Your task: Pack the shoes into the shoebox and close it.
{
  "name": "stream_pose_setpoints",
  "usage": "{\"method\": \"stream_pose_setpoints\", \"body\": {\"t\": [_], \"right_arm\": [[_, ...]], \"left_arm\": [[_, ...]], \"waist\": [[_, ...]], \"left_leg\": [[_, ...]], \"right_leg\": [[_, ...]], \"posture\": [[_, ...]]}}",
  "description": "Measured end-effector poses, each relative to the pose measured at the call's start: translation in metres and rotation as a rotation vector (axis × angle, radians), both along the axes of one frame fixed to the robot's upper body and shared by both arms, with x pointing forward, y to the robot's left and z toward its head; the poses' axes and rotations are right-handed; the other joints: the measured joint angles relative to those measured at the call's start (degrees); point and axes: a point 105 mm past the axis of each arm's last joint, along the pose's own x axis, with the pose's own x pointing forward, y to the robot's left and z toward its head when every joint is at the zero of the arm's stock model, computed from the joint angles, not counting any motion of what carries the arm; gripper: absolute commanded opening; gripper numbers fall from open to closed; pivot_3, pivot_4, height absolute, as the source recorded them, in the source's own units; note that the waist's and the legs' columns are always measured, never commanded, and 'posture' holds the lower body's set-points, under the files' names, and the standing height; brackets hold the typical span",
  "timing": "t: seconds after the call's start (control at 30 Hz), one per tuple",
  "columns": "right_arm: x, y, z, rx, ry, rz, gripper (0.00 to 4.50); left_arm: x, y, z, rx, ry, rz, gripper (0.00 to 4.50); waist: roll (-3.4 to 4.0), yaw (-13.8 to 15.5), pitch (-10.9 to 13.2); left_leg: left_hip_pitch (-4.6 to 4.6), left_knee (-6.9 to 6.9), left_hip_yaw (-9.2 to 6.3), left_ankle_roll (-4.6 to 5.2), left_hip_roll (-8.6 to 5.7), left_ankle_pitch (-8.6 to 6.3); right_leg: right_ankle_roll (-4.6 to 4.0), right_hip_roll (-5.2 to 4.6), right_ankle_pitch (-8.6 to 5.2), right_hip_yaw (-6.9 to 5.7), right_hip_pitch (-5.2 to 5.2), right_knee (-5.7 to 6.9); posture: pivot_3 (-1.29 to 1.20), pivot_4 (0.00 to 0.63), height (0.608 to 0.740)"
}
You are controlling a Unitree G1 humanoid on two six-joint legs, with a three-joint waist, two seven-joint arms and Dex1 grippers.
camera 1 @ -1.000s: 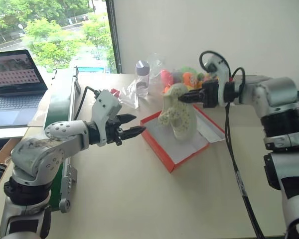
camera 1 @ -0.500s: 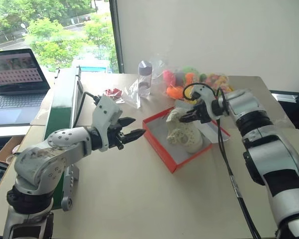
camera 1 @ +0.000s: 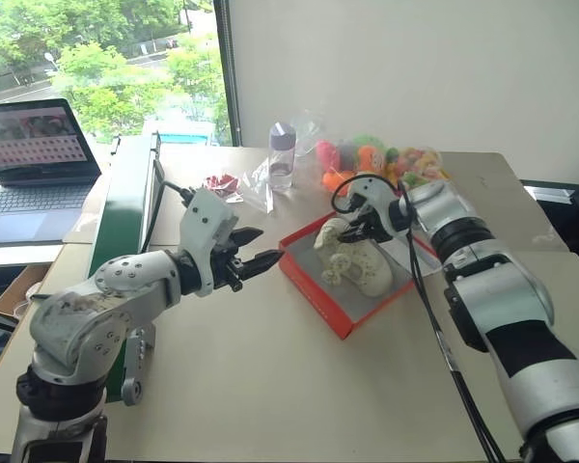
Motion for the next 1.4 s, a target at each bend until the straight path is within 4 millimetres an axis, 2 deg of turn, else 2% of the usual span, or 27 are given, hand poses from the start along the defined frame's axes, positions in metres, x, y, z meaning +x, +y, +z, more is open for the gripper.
{"method": "stream_pose_setpoints", "body": {"t": [0.03,0.07,0.1,0.33,0.37,0.5,0.57,0.63,0.77,0.87,0.93,0.97,1.03,1.1,1.23,1.3,1.4], "right_arm": [[0.002,0.002,-0.003,-0.009,-0.015,-0.014,0.87],[0.003,0.003,-0.004,-0.016,-0.029,-0.025,1.81],[0.005,0.005,-0.006,-0.011,-0.042,-0.041,2.02],[0.006,0.01,-0.02,-0.016,-0.063,-0.072,4.4],[0.008,0.01,-0.02,-0.015,-0.076,-0.083,4.49],[0.011,0.01,-0.014,0.004,-0.106,-0.094,4.49],[0.012,0.013,-0.005,0.029,-0.121,-0.079,4.49],[0.015,0.018,0.018,0.065,-0.158,-0.051,4.49],[0.012,0.034,0.08,0.226,-0.224,0.031,4.49],[-0.011,0.047,0.114,0.403,-0.199,0.165,4.49],[-0.037,0.05,0.13,0.517,-0.188,0.286,4.49],[-0.047,0.047,0.134,0.547,-0.189,0.327,4.5],[-0.065,0.041,0.134,0.583,-0.178,0.384,4.5],[-0.077,0.04,0.127,0.631,-0.121,0.402,4.5],[-0.096,0.048,0.12,0.681,-0.047,0.443,4.5],[-0.096,0.05,0.117,0.683,-0.036,0.437,4.5],[-0.099,0.062,0.116,0.712,-0.016,0.465,4.5]], "left_arm": [[0.0,0.0,0.0,-0.002,0.001,0.003,2.84],[0.0,0.0,0.0,-0.003,0.005,0.004,2.89],[-0.001,-0.001,0.0,-0.004,0.007,0.004,2.89],[-0.004,0.0,0.006,-0.011,-0.018,0.014,2.89],[-0.004,0.0,0.005,-0.011,-0.013,0.015,2.89],[-0.005,0.004,0.004,0.003,0.0,0.022,2.89],[-0.005,0.006,0.006,0.008,-0.003,0.027,2.89],[-0.005,0.007,0.007,0.018,-0.004,0.028,2.89],[-0.003,0.009,0.012,0.017,-0.021,0.041,2.89],[0.005,0.021,0.015,-0.001,-0.025,0.107,2.89],[0.012,0.042,0.012,0.002,-0.022,0.218,2.89],[0.015,0.054,0.009,0.003,-0.013,0.276,3.39],[0.02,0.081,0.003,-0.01,0.005,0.405,3.98],[0.024,0.105,0.007,-0.04,-0.015,0.532,4.48],[0.023,0.156,0.014,-0.068,-0.075,0.82,4.48],[0.019,0.171,0.009,-0.076,-0.076,0.927,4.48],[0.013,0.181,0.0,-0.101,-0.079,1.033,4.48]], "waist": [[0.0,0.0,0.0],[0.0,0.0,0.0],[0.0,0.0,0.0],[0.0,0.0,0.0],[0.0,-0.1,0.0],[0.01,-0.2,0.0],[0.02,-0.3,0.0],[0.04,-0.5,0.0],[0.04,-0.4,0.0],[0.05,-0.2,0.0],[0.05,-0.1,0.0],[0.05,0.0,0.0],[0.05,0.1,0.0],[0.04,0.1,0.0],[0.05,-0.2,0.0],[0.04,-0.1,0.0],[0.04,-0.1,0.0]], "left_leg": [[0.0,0.0,0.01,0.0,0.0,0.0],[0.0,0.0,0.01,0.0,0.0,0.0],[0.0,0.0,0.0,0.0,0.0,0.01],[-0.02,0.0,0.01,0.02,-0.02,0.02],[-0.02,0.0,0.01,0.02,-0.02,0.02],[-0.03,-0.05,0.02,0.03,-0.01,0.02],[-0.08,-0.05,0.02,0.03,-0.01,0.02],[-0.11,-0.05,0.04,0.04,-0.01,0.02],[-0.1,-0.07,0.01,0.02,0.03,0.01],[-0.12,-0.08,-0.02,0.0,0.06,0.0],[-0.13,-0.09,-0.04,0.0,0.07,-0.01],[-0.13,-0.09,-0.04,0.0,0.06,-0.02],[-0.17,-0.08,-0.03,-0.09,0.06,-0.08],[-0.19,-0.07,0.01,-0.43,0.06,-0.27],[-0.08,-0.08,0.05,-0.5,0.08,-0.31],[-0.1,-0.08,0.05,-0.52,0.08,-0.32],[-0.13,-0.08,0.06,-0.53,0.07,-0.33]], "right_leg": [[0.02,0.0,0.02,0.02,-0.01,0.01],[0.02,0.0,0.02,0.02,-0.01,0.01],[0.03,0.0,0.02,0.02,-0.01,0.01],[0.04,-0.01,0.03,0.04,-0.02,0.01],[0.04,-0.01,0.03,0.04,-0.03,0.01],[0.06,0.01,0.04,0.06,-0.07,0.01],[0.08,0.01,0.05,0.07,-0.12,0.01],[0.09,0.02,0.06,0.11,-0.17,0.01],[0.1,0.05,0.06,0.08,-0.17,0.01],[0.1,0.05,0.05,0.02,-0.16,0.0],[0.1,0.04,0.05,-0.02,-0.15,-0.04],[0.11,0.02,0.05,-0.04,-0.14,-0.04],[0.1,0.0,0.04,-0.07,-0.14,-0.11],[0.0,-0.01,0.0,-0.04,-0.17,-0.13],[0.01,0.01,0.01,0.04,-0.18,-0.05],[0.01,0.02,0.02,0.02,-0.19,-0.06],[0.0,0.0,0.02,0.04,-0.19,-0.09]], "posture": [[0.0,0.15,0.74],[0.0,0.15,0.74],[0.0,0.15,0.74],[0.0,0.15,0.74],[0.0,0.15,0.74],[0.0,0.15,0.74],[0.0,0.15,0.74],[0.0,0.15,0.74],[0.0,0.15,0.74],[0.0,0.15,0.74],[0.0,0.15,0.74],[0.0,0.15,0.74],[0.0,0.15,0.74],[0.0,0.15,0.74],[0.0,0.15,0.74],[0.0,0.15,0.74],[0.0,0.15,0.74]]}}
